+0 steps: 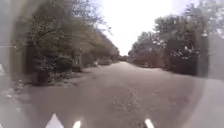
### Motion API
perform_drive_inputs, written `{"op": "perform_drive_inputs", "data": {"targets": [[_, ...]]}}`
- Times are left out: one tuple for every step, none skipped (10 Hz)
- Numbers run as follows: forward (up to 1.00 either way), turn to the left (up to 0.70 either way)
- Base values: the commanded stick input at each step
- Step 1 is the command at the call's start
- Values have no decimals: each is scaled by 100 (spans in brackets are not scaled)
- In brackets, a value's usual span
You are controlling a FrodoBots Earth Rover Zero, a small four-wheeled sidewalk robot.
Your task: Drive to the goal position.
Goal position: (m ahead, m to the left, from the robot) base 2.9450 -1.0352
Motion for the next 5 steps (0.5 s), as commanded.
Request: {"op": "perform_drive_inputs", "data": {"targets": [[85, 0], [85, 0], [85, 0], [85, 0], [85, 0]]}}
